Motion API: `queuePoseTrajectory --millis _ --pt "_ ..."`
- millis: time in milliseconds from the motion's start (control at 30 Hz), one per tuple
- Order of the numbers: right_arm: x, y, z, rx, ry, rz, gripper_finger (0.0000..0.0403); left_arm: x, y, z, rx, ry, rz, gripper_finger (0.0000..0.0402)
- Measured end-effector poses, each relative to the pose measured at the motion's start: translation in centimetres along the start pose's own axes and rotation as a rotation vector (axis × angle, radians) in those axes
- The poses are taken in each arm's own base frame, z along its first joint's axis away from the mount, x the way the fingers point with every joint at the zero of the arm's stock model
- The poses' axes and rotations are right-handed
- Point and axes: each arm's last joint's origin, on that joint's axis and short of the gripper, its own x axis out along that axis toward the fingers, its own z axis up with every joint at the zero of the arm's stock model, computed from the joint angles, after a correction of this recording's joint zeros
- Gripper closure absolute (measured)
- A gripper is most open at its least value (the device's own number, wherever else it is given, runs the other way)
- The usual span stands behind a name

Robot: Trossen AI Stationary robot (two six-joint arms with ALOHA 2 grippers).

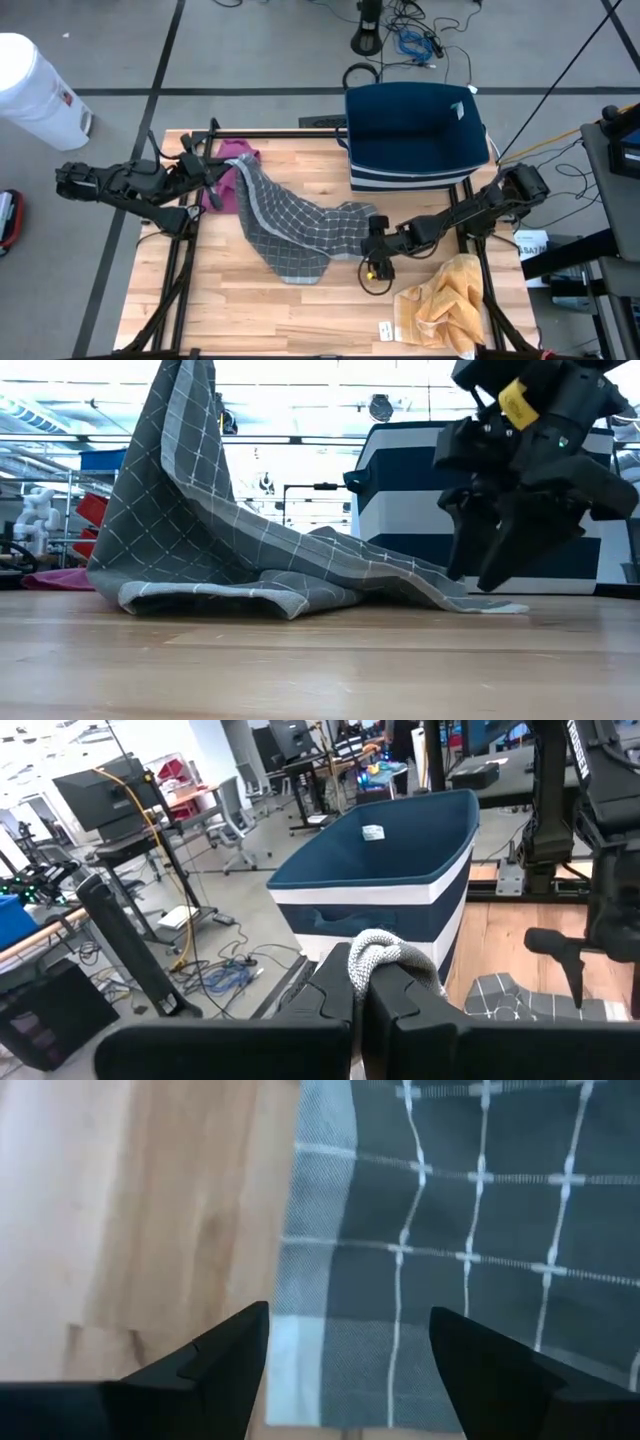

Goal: Fold towel
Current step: Fold the gray checkered towel

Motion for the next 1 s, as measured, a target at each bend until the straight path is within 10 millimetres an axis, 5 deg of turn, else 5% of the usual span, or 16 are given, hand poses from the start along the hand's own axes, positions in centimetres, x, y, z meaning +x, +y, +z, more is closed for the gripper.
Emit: queuePoseTrajectory --millis 667,800,1000 --pt "2.8 0.3 -0.4 -0.013 0.068 0.042 0.0145 0.0 -0.1 -0.1 0.002 0.004 -0.011 0.0401" --pt "2.7 0.2 -0.4 -0.016 0.067 0.047 0.0181 0.0 -0.1 -0.1 0.001 0.004 -0.011 0.0401" --pt "2.7 0.2 -0.5 -0.035 0.074 0.053 0.029 0.0 -0.1 -0.1 0.0 0.004 -0.011 0.0401"
